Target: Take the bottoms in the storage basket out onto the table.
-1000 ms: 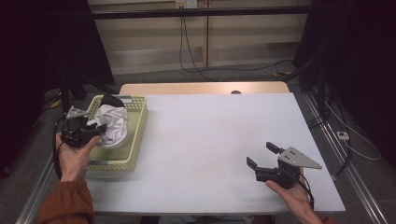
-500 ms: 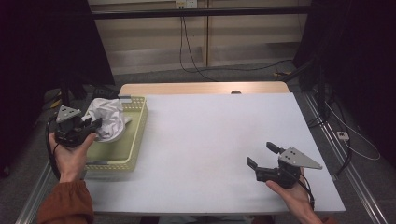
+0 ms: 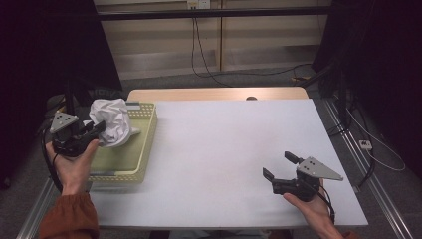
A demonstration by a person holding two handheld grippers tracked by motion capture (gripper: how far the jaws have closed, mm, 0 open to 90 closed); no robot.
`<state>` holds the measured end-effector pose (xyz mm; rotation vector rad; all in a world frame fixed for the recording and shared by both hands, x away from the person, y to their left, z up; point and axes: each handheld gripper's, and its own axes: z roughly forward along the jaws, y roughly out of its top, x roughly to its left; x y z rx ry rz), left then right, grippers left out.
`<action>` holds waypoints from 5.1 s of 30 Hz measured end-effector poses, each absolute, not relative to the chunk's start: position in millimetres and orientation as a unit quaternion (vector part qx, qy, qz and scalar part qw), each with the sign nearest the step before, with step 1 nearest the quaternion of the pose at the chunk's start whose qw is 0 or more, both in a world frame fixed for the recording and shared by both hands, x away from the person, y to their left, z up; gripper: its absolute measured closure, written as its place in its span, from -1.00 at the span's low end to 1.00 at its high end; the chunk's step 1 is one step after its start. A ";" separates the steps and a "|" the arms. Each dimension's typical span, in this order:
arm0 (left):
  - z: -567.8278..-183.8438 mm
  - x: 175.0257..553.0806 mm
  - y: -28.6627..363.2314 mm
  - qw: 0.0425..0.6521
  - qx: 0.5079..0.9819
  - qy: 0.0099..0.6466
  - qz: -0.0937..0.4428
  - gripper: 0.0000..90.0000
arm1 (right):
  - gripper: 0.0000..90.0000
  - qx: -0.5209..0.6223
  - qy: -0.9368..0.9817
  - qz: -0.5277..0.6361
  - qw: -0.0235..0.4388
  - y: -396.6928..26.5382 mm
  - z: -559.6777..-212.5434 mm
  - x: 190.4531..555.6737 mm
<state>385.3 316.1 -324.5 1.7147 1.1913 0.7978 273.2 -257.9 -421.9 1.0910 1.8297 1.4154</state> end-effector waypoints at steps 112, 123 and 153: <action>-243.2 358.6 227.9 0.613 0.616 0.356 0.344 0.63 | -0.89 0.408 0.686 0.532 0.283 -256.8 -422.0 272.3; -241.3 366.3 209.5 0.621 0.624 0.346 0.324 0.63 | -0.89 0.407 0.686 0.533 0.283 -257.1 -421.9 272.1; -239.0 376.2 174.1 0.629 0.645 0.324 0.287 0.63 | -0.89 0.406 0.686 0.534 0.282 -257.1 -421.8 271.9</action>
